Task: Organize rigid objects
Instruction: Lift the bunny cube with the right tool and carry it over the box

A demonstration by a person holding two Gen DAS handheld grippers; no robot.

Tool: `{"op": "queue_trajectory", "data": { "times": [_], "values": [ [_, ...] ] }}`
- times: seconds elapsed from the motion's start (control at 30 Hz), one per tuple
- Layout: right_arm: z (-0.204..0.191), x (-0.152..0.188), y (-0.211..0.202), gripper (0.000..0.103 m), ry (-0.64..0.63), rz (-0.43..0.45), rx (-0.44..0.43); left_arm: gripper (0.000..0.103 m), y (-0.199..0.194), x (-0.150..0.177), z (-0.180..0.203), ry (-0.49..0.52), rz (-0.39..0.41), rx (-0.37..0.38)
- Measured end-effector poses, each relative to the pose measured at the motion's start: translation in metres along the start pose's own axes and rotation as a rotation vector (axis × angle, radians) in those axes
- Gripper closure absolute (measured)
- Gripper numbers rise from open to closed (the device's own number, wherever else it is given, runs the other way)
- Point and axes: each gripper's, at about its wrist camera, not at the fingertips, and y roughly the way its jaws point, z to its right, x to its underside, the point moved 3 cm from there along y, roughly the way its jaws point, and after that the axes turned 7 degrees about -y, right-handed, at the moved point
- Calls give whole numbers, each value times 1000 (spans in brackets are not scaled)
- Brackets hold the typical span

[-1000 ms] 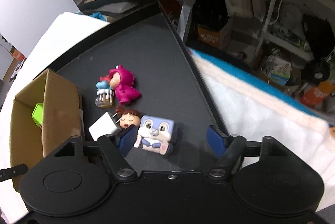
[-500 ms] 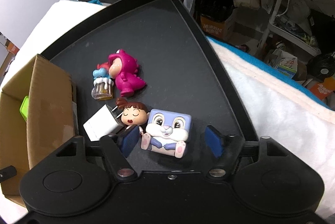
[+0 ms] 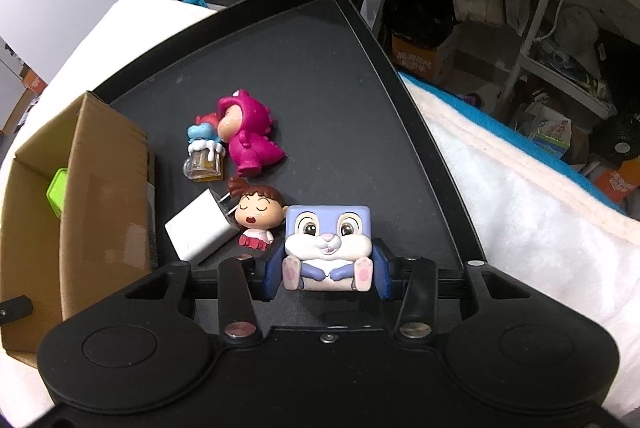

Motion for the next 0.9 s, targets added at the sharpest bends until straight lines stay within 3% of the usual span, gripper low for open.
{"op": "queue_trajectory", "data": {
  "times": [0.9],
  "values": [
    [-53, -41, -58, 60, -111, 148, -80, 89, -2, 0, -3, -12, 1, 10]
  ]
}}
